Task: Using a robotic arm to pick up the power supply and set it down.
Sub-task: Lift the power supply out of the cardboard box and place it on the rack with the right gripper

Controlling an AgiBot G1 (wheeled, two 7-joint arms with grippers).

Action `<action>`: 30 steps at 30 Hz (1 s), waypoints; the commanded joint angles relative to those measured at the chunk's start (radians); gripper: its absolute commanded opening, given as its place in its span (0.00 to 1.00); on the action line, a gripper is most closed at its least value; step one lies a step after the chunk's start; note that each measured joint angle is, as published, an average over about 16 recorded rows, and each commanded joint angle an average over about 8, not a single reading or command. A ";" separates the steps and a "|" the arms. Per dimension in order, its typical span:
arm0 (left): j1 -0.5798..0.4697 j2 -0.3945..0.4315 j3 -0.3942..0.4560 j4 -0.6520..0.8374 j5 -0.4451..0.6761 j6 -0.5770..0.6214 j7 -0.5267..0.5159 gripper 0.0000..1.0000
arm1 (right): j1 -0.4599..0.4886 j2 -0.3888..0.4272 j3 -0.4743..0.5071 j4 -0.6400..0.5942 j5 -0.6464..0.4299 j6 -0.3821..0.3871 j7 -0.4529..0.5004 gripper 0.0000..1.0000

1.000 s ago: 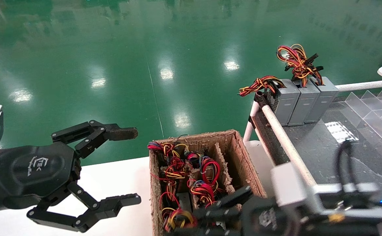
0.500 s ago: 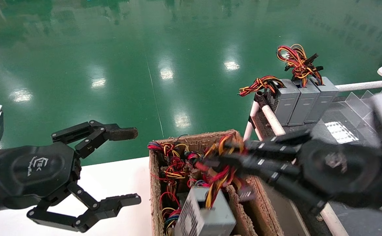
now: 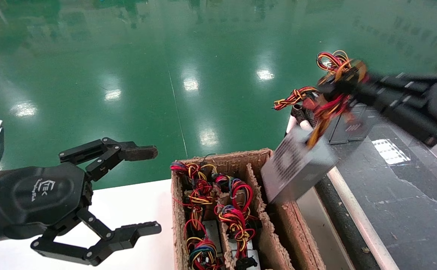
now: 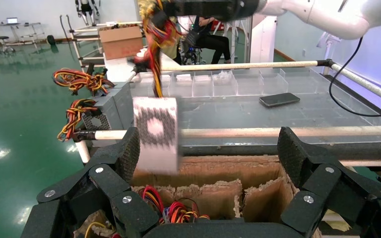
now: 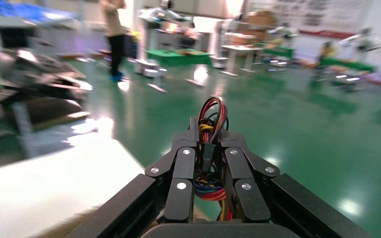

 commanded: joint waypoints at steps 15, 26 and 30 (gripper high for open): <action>0.000 0.000 0.000 0.000 0.000 0.000 0.000 1.00 | 0.211 0.062 -0.032 -0.397 -0.195 -0.006 -0.203 0.00; 0.000 0.000 0.000 0.000 0.000 0.000 0.000 1.00 | 0.311 0.024 -0.097 -0.583 -0.306 -0.060 -0.284 0.00; 0.000 0.000 0.000 0.000 0.000 0.000 0.000 1.00 | 0.350 -0.010 -0.117 -0.631 -0.337 -0.072 -0.295 0.00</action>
